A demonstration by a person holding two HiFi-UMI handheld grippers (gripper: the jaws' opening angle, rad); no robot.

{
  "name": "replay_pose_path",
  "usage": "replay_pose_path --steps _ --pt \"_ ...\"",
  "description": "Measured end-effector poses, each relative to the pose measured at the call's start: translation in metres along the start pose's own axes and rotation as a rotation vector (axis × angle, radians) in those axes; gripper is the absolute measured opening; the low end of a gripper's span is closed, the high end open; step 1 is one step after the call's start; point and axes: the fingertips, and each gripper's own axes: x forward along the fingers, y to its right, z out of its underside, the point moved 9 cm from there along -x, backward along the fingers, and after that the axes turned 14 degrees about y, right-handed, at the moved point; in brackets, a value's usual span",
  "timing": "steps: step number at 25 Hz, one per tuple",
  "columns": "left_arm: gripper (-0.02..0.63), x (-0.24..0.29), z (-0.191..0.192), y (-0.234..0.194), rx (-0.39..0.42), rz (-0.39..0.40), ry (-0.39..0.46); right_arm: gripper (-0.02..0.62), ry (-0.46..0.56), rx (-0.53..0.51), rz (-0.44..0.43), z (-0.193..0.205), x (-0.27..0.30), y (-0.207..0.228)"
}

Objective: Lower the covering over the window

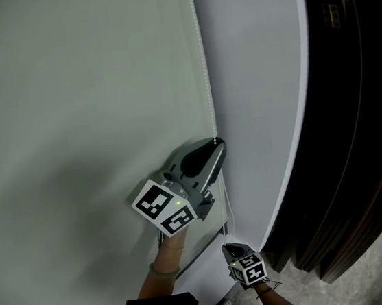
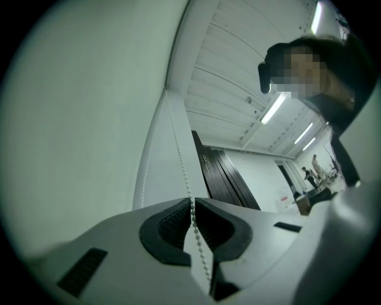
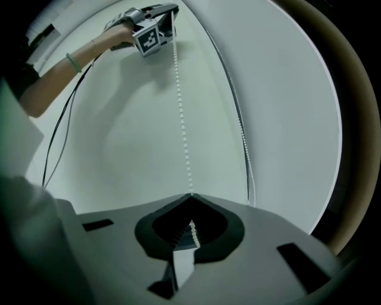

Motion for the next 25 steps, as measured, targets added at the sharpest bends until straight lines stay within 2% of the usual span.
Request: replay_pose_path --steps 2,3,6,9,12,14,17,19,21,23,25 --pt "0.015 -0.014 0.001 -0.002 -0.065 -0.029 0.048 0.011 -0.009 0.007 0.005 0.006 0.000 -0.003" --pt "0.012 -0.019 0.003 -0.005 -0.079 -0.040 0.045 0.011 -0.027 0.006 0.006 0.008 -0.001 -0.003" --pt "0.012 -0.029 0.021 -0.010 -0.035 -0.069 -0.043 0.011 -0.103 0.018 0.018 0.025 -0.007 0.003" --pt "0.011 -0.043 0.042 -0.010 -0.119 -0.108 -0.026 0.011 -0.151 0.058 0.043 0.046 -0.016 0.012" --pt "0.011 -0.058 0.061 -0.002 -0.143 -0.134 -0.041 0.011 -0.228 0.067 0.049 0.063 -0.024 0.016" --pt "0.011 -0.069 0.077 0.008 -0.178 -0.146 -0.061 0.012 -0.226 0.103 0.070 0.067 -0.032 0.021" --pt "0.011 -0.095 0.109 0.022 -0.220 -0.164 -0.134 0.014 -0.109 0.139 0.111 0.037 -0.041 0.030" --pt "0.011 -0.119 0.142 0.030 -0.243 -0.178 -0.222 0.018 0.010 0.137 0.130 -0.003 -0.044 0.040" --pt "0.011 -0.146 0.175 0.035 -0.305 -0.222 -0.294 0.020 0.133 0.131 0.142 -0.049 -0.046 0.049" --pt "0.011 -0.168 0.195 0.038 -0.363 -0.271 -0.310 0.021 0.240 0.130 0.137 -0.091 -0.049 0.053" --pt "0.011 -0.177 0.201 0.042 -0.373 -0.282 -0.306 0.021 0.321 0.133 0.118 -0.123 -0.056 0.051"
